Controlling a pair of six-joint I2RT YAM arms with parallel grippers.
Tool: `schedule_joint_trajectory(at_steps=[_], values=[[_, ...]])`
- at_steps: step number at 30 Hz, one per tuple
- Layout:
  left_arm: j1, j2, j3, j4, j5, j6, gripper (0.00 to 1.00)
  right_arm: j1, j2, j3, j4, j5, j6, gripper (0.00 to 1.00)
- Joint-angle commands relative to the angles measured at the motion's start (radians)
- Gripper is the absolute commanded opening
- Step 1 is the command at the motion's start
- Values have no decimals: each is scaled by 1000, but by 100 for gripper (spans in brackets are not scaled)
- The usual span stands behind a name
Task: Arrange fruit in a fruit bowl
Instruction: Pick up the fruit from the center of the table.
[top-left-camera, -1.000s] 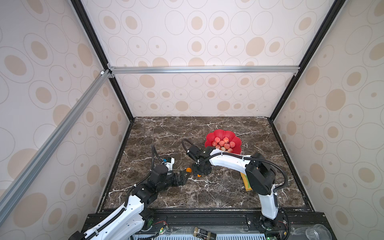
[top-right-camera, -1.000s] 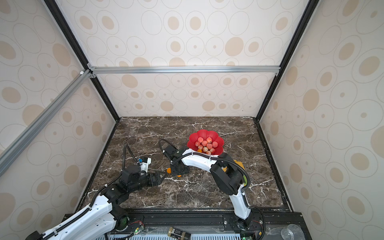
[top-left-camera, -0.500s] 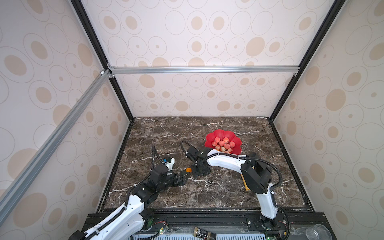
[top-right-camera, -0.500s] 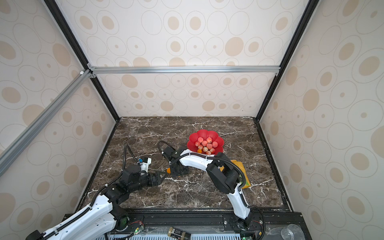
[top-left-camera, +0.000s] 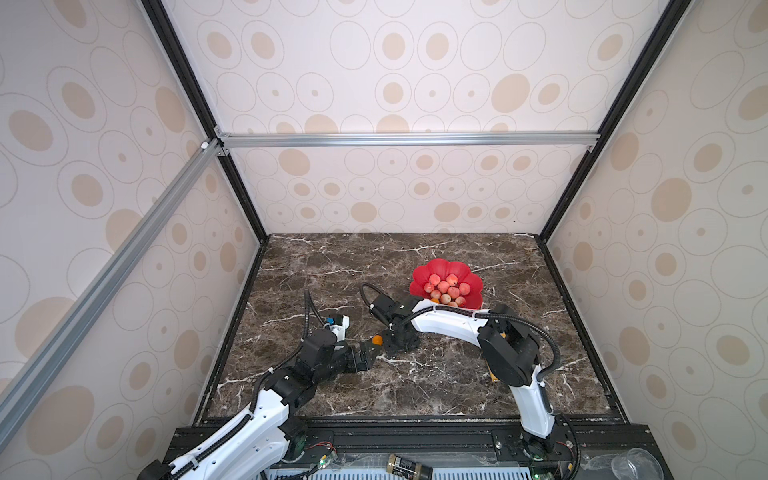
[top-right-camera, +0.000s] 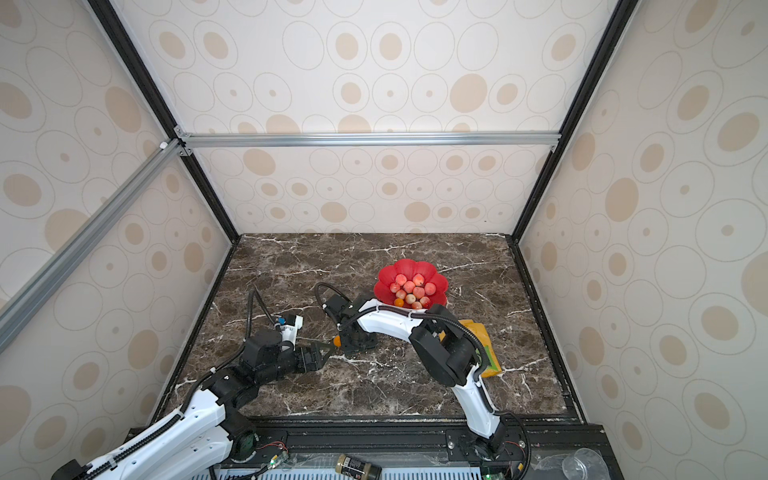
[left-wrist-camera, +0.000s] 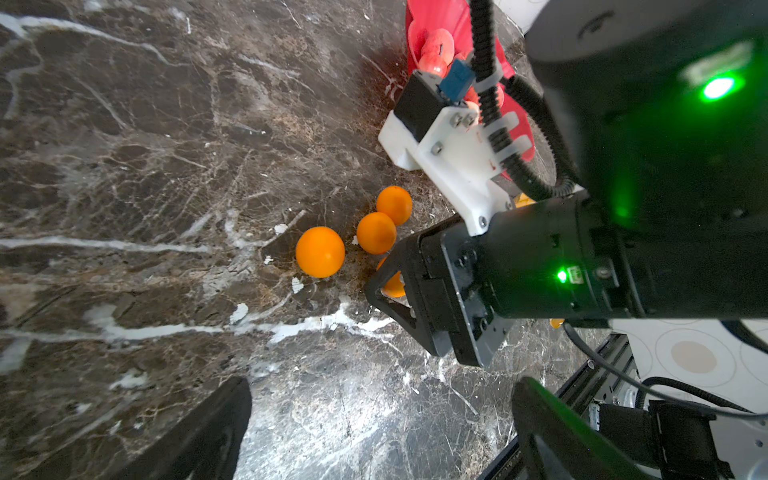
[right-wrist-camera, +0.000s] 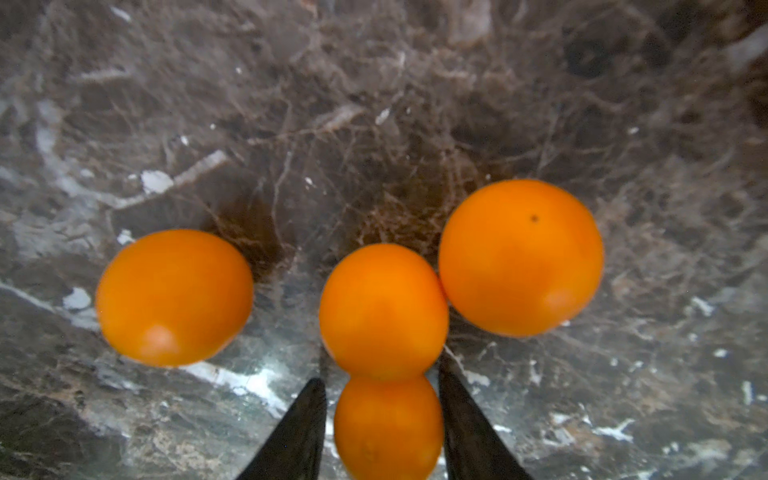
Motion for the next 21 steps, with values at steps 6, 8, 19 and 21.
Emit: schedule_joint_trajectory(at_steps=[6, 8, 19, 21], values=[[-5, 19, 9, 21, 0, 10, 99, 8, 19, 20, -22, 20, 9, 44], [-6, 21, 12, 22, 1, 10, 99, 8, 19, 20, -23, 20, 10, 44], [-6, 30, 23, 14, 4, 18, 99, 8, 22, 19, -15, 14, 13, 40], [-6, 33, 28, 12, 3, 20, 99, 8, 22, 20, -14, 11, 13, 39]])
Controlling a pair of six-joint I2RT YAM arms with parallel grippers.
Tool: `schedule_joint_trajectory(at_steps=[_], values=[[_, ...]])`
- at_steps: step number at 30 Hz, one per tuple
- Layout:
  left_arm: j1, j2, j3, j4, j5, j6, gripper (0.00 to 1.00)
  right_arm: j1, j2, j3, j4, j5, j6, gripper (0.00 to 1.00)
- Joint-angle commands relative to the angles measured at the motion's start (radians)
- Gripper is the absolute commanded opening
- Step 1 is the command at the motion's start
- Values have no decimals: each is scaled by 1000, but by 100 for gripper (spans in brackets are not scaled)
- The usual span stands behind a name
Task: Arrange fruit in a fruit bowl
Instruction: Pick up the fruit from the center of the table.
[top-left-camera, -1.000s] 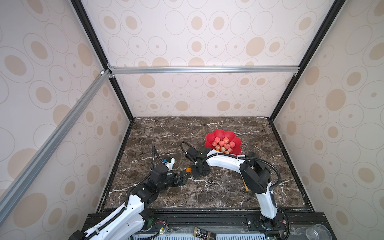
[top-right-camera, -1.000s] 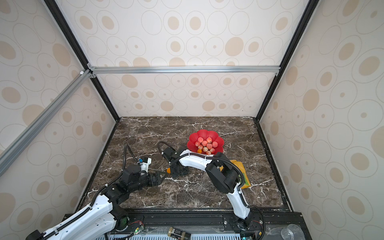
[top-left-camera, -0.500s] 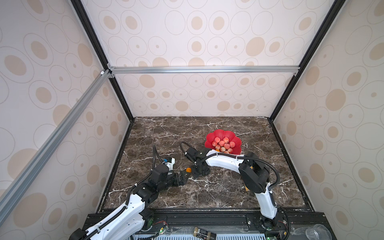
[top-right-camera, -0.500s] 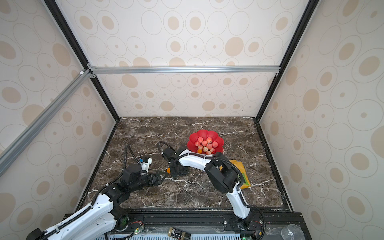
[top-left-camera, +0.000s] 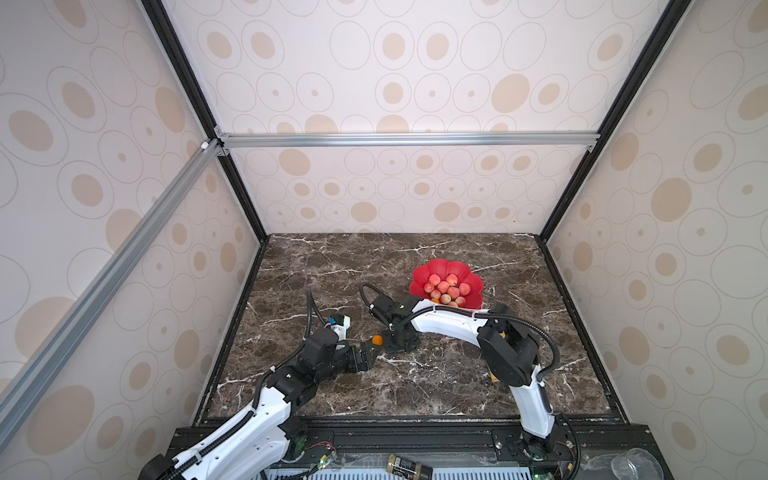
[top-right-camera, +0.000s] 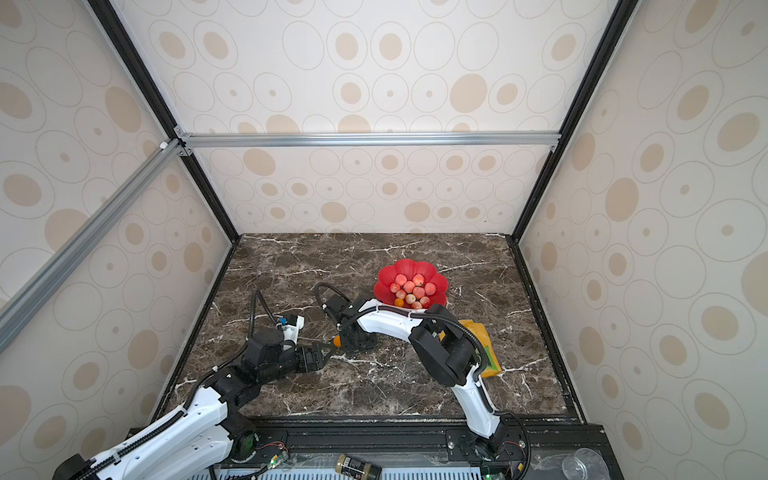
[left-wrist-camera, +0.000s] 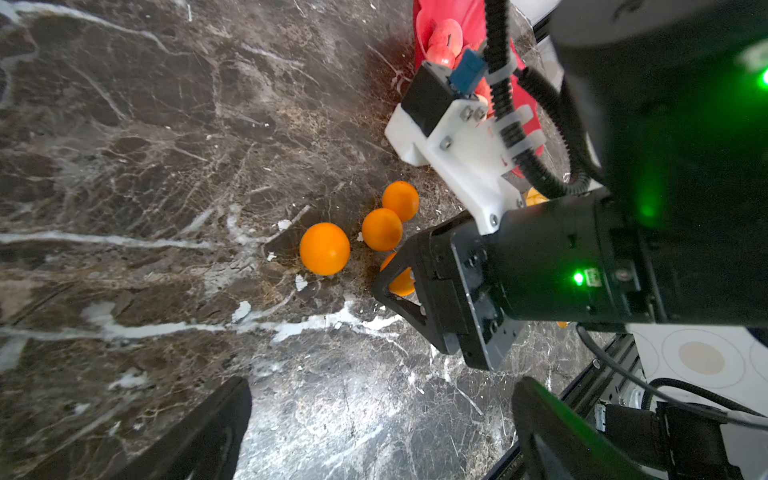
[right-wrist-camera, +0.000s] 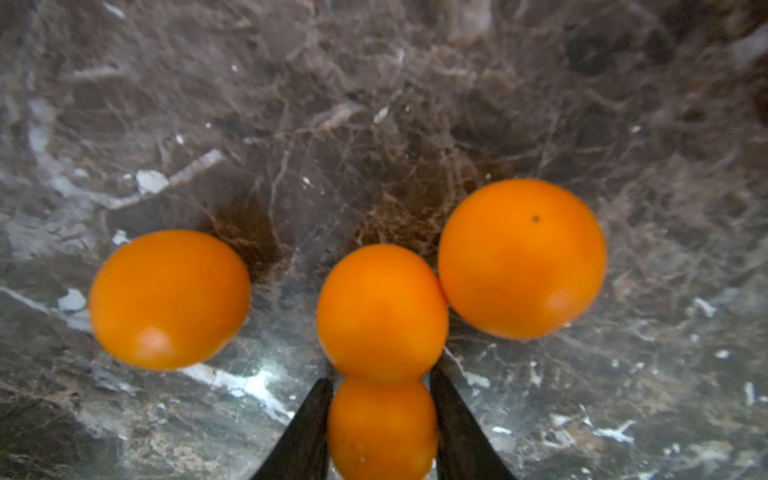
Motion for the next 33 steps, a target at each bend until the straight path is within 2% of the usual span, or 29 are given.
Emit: schedule_joint_trajectory(at_steps=[1, 11, 21, 27, 33], values=[[-7, 7, 30, 5, 4, 20, 99, 7, 22, 20, -15, 11, 13, 39], [-6, 14, 36, 17, 6, 24, 99, 8, -7, 0, -17, 14, 15, 37], [-7, 27, 49, 72, 31, 42, 98, 7, -127, -83, -17, 15, 20, 37], [-8, 119, 89, 147, 60, 56, 99, -5, -194, -140, -25, 33, 24, 37], [-13, 228, 143, 232, 79, 70, 99, -63, -243, -187, -24, 24, -5, 37]])
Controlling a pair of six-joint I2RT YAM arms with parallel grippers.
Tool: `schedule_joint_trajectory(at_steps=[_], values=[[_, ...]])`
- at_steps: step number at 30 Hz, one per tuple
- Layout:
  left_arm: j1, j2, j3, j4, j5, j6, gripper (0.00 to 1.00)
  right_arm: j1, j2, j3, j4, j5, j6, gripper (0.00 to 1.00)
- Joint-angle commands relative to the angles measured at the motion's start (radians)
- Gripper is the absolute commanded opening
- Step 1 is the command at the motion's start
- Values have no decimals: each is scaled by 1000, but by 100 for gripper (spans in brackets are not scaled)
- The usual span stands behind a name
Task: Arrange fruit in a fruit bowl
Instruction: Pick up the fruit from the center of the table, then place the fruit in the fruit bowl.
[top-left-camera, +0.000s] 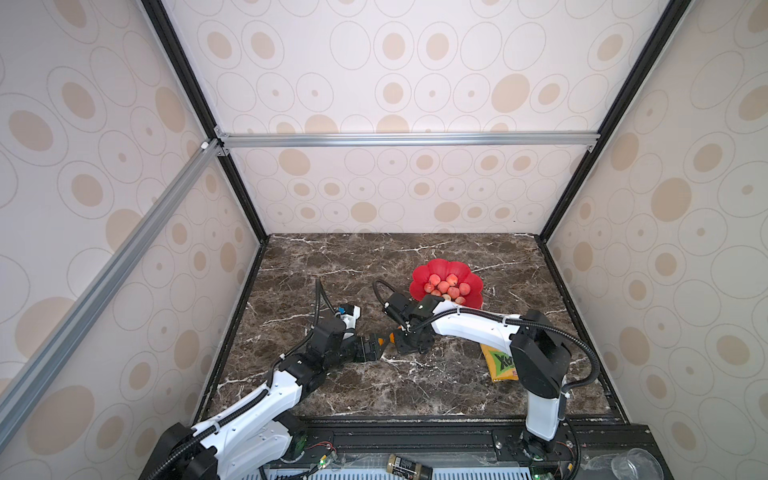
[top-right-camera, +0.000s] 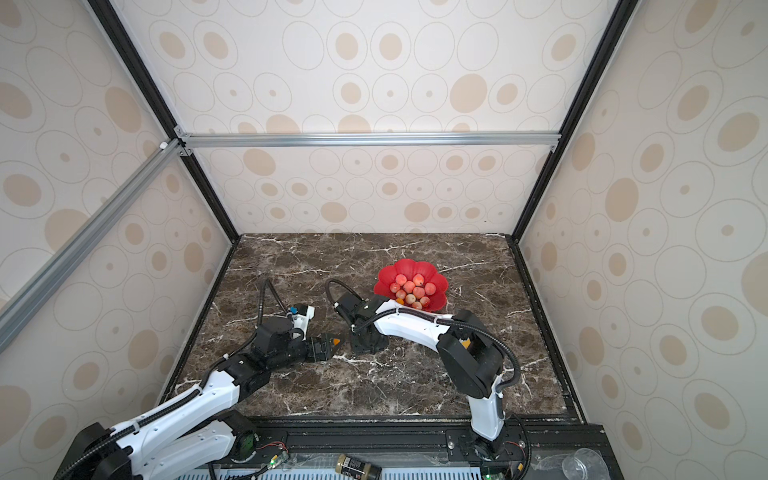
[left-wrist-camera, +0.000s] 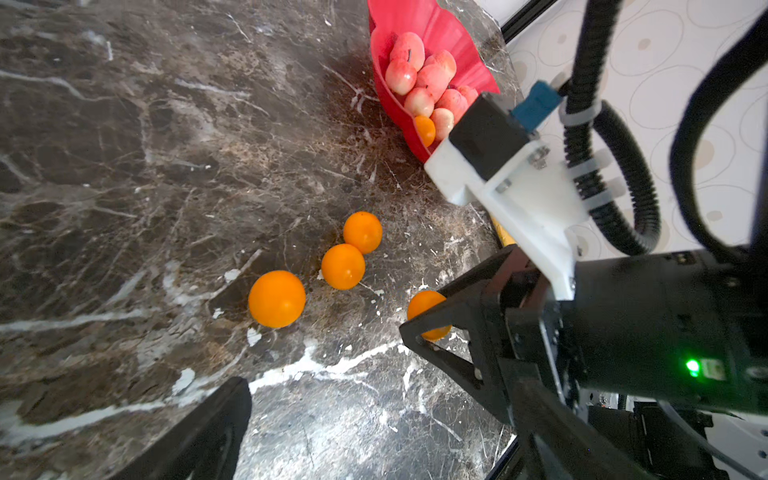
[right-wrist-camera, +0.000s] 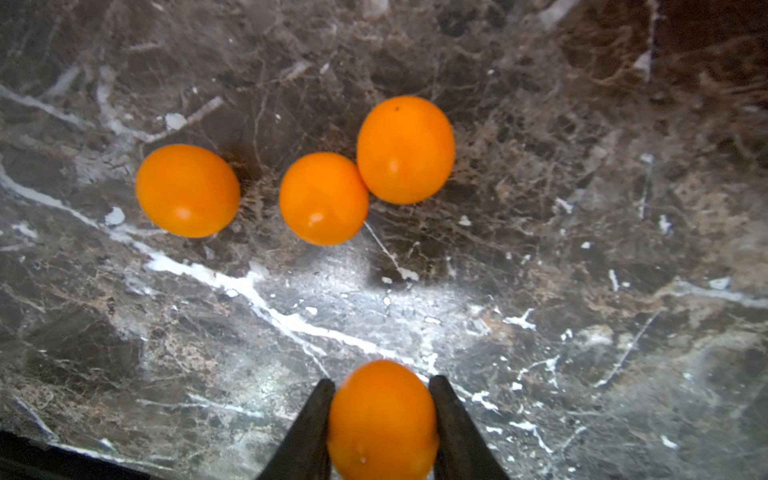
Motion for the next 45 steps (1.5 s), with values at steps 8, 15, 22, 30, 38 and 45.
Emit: schedule_joint_trajectory(at_steps=[8, 15, 22, 30, 38, 45], values=[[-16, 172, 143, 173, 23, 45, 99, -137, -86, -23, -52, 4, -58, 37], [-25, 303, 256, 202, 18, 76, 99, -251, -95, 24, -71, 0, -101, 37], [-37, 423, 351, 223, 1, 103, 99, -344, -40, 100, -92, -5, -140, 37], [-48, 542, 436, 260, 13, 118, 99, -413, 37, 171, -94, -15, -164, 37], [-51, 618, 492, 263, 19, 124, 99, -447, 104, 198, -71, -16, -161, 36], [-54, 633, 500, 273, 37, 121, 99, -461, 153, 221, -62, -22, -164, 37]])
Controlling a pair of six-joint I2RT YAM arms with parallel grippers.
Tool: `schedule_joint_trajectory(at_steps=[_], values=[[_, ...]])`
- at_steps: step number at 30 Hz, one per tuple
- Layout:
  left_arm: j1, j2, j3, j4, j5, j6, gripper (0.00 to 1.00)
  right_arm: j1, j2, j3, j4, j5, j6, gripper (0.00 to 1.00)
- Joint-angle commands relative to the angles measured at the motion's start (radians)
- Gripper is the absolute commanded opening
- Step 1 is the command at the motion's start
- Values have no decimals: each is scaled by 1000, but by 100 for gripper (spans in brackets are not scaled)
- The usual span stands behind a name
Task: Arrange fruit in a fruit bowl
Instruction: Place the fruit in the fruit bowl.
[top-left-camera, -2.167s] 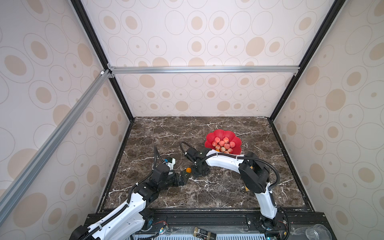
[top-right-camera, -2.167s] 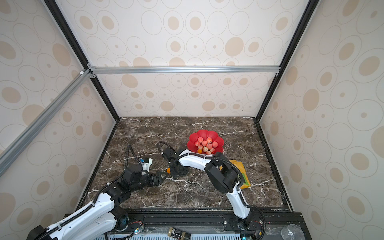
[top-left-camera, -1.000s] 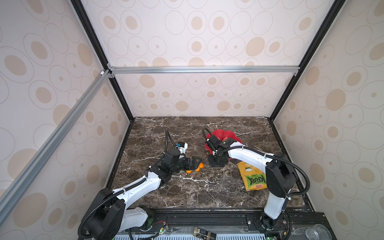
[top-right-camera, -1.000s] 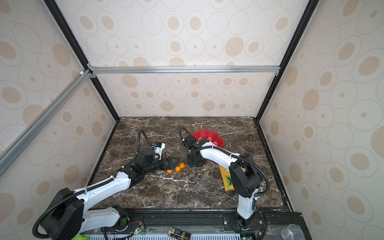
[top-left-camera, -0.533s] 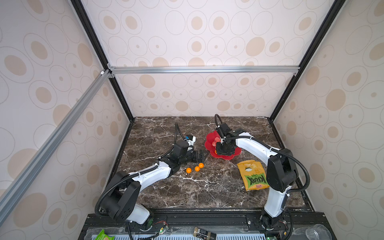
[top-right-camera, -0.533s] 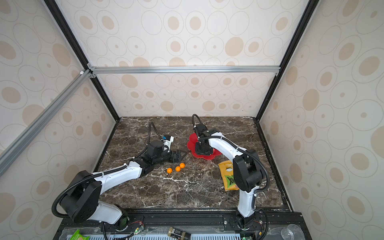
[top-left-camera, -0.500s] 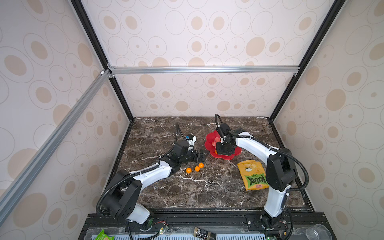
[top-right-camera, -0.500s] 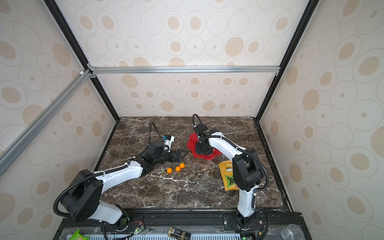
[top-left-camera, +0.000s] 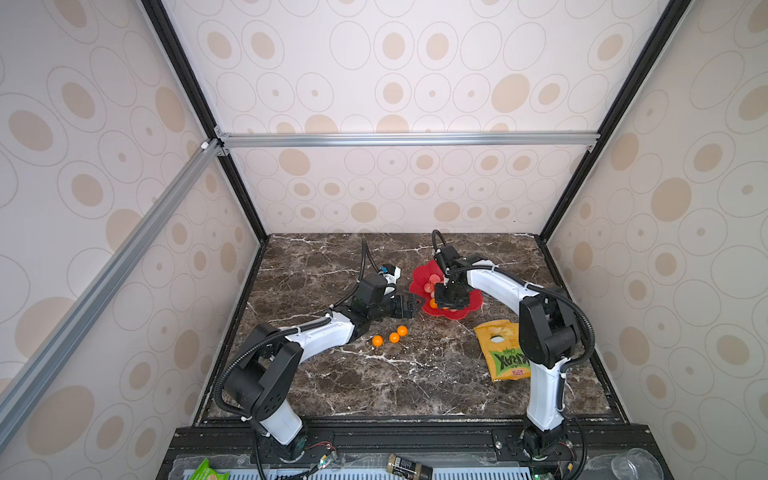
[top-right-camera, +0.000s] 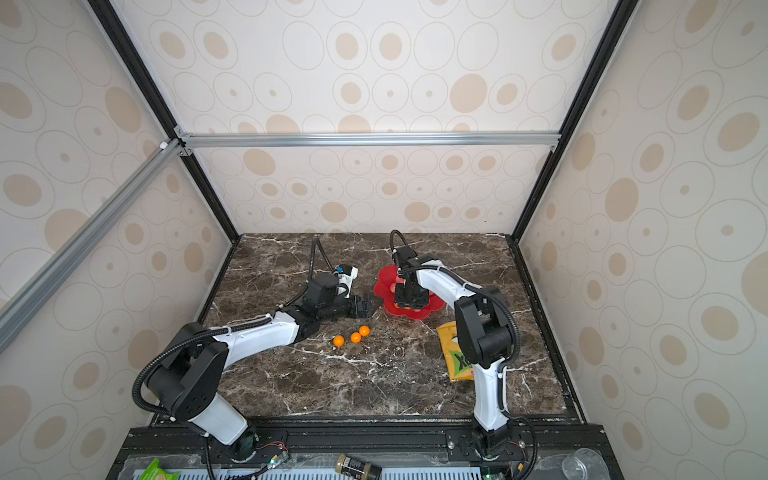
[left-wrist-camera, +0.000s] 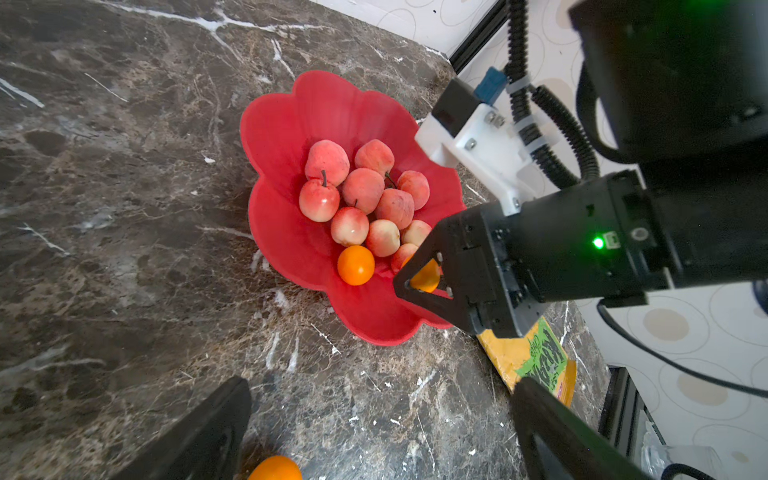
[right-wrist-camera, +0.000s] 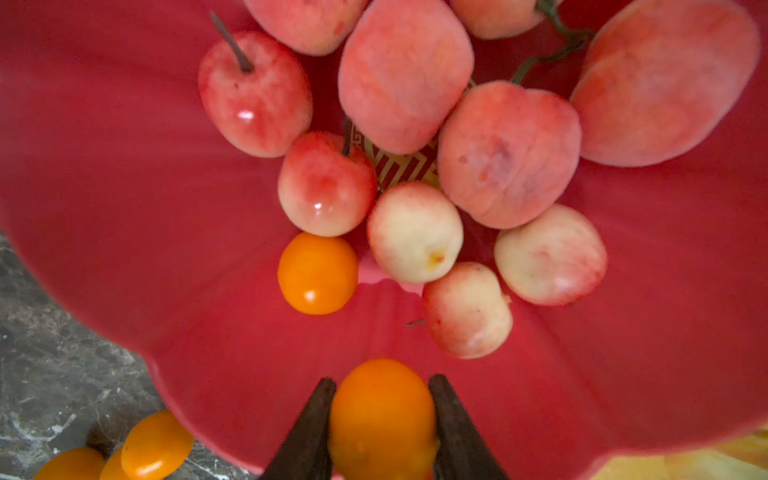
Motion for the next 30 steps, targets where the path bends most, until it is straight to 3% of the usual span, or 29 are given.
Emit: schedule_joint_trajectory(at_steps=[1, 30], values=[[-9, 4, 33, 29, 16, 21, 99, -9, 31, 35, -12, -7, -7, 37], [-8, -2, 18, 32, 26, 19, 99, -17, 129, 101, -27, -29, -19, 45]])
